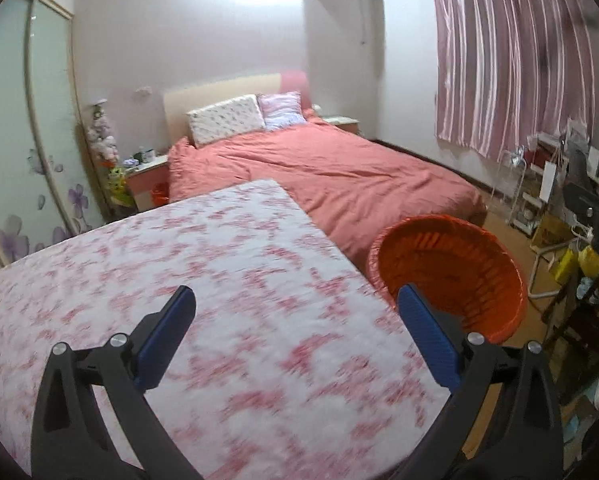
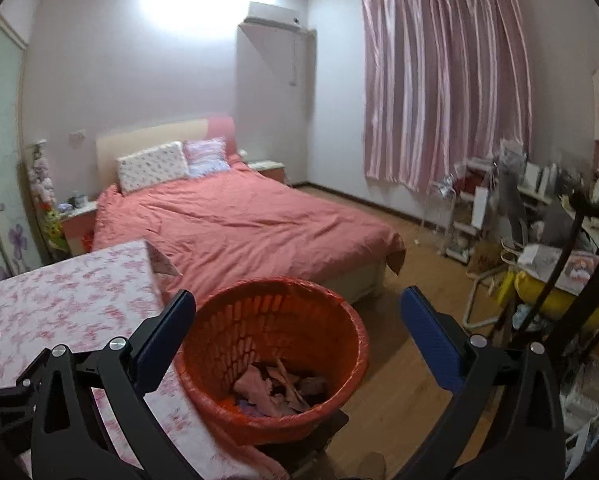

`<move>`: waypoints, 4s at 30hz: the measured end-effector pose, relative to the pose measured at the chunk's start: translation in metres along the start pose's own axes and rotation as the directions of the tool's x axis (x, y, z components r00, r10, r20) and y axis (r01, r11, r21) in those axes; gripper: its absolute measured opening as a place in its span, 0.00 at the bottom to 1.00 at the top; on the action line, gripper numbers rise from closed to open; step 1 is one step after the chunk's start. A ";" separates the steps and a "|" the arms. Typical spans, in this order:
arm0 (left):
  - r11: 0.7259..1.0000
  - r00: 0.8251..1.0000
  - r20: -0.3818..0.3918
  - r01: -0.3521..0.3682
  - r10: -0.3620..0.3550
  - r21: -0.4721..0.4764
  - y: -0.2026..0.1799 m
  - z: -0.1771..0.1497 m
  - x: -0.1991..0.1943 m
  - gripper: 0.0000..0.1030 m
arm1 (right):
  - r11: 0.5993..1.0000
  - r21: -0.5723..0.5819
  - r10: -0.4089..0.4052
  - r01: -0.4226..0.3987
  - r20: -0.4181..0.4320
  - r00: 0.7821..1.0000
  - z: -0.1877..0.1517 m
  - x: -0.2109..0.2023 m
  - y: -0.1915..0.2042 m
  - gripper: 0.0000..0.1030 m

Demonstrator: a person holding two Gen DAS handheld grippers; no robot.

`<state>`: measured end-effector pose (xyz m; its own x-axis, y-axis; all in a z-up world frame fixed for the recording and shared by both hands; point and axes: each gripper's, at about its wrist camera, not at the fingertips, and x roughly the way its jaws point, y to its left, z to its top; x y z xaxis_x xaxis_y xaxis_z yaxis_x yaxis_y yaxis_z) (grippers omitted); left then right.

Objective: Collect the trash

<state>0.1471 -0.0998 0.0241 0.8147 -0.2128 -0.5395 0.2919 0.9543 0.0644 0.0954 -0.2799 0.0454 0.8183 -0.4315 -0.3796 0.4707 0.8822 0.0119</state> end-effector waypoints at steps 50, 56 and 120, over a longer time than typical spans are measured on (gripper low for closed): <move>0.963 0.981 0.072 -0.159 0.178 -0.218 0.051 -0.116 -0.129 0.96 | 0.998 -0.028 0.044 -0.048 -0.126 0.991 -0.094 -0.085 0.026 0.98; 0.962 0.982 0.065 -0.160 0.178 -0.219 0.051 -0.117 -0.128 0.96 | 0.998 -0.027 0.047 -0.050 -0.130 0.990 -0.094 -0.084 0.025 0.98; 0.961 0.972 0.081 -0.201 0.219 -0.190 0.039 -0.109 -0.139 0.96 | 0.997 -0.011 0.073 -0.075 -0.118 0.990 -0.089 -0.087 0.021 0.98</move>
<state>-0.0089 -0.0099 0.0104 0.8966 -0.0150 -0.4427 0.0218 0.9997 0.0103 0.0053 -0.2070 -0.0035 0.8059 -0.3406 -0.4842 0.4046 0.9140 0.0306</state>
